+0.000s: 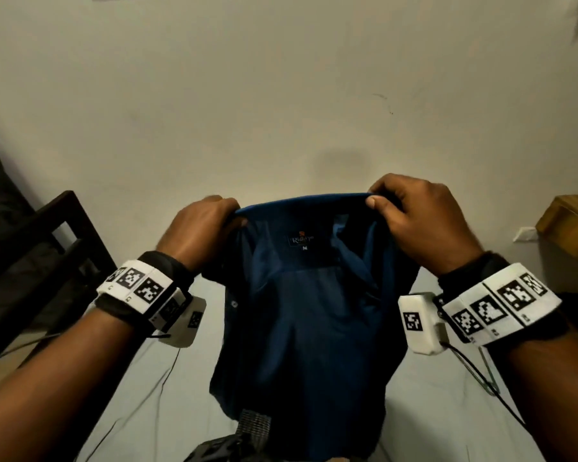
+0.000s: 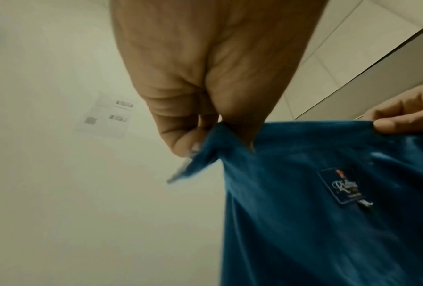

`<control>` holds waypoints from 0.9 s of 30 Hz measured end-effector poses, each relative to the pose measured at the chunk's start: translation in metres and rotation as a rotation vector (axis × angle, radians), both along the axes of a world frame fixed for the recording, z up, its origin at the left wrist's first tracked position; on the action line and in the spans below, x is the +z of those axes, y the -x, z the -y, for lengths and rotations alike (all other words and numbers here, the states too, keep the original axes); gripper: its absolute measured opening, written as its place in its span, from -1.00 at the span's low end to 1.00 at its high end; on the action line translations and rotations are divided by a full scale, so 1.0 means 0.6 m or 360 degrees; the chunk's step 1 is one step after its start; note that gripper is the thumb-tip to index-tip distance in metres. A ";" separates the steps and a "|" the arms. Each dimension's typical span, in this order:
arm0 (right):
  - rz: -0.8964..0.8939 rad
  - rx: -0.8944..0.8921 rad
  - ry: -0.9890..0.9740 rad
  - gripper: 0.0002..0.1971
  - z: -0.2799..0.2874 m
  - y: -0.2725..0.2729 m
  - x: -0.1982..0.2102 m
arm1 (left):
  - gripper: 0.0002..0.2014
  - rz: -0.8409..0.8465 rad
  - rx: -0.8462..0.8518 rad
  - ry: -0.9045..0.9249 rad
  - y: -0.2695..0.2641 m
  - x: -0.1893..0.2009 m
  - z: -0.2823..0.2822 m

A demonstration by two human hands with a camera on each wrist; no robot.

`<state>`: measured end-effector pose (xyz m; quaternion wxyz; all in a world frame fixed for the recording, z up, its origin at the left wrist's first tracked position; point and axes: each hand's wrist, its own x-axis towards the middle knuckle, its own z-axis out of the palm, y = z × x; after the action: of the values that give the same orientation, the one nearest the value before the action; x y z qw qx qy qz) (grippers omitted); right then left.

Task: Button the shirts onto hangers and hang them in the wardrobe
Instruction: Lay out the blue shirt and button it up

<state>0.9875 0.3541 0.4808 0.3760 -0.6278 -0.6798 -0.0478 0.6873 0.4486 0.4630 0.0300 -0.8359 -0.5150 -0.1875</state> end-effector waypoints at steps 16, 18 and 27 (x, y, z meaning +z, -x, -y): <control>-0.0481 0.0503 0.0618 -0.23 -0.005 0.131 -0.049 | -0.76 0.0190 -0.0417 0.0235 -0.045 0.028 0.108; -0.0446 0.0678 0.0645 -0.38 -0.016 0.139 -0.054 | -0.74 -0.0064 -0.0496 0.0118 -0.053 0.030 0.126; -0.0976 0.0987 0.0327 -0.58 -0.028 0.100 -0.034 | -0.73 0.1083 -0.0745 0.1292 0.049 -0.016 0.131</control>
<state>0.9276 0.3707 0.4605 0.4925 -0.4137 -0.6942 0.3231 0.6578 0.3703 0.4532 -0.5026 -0.7648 -0.3277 -0.2349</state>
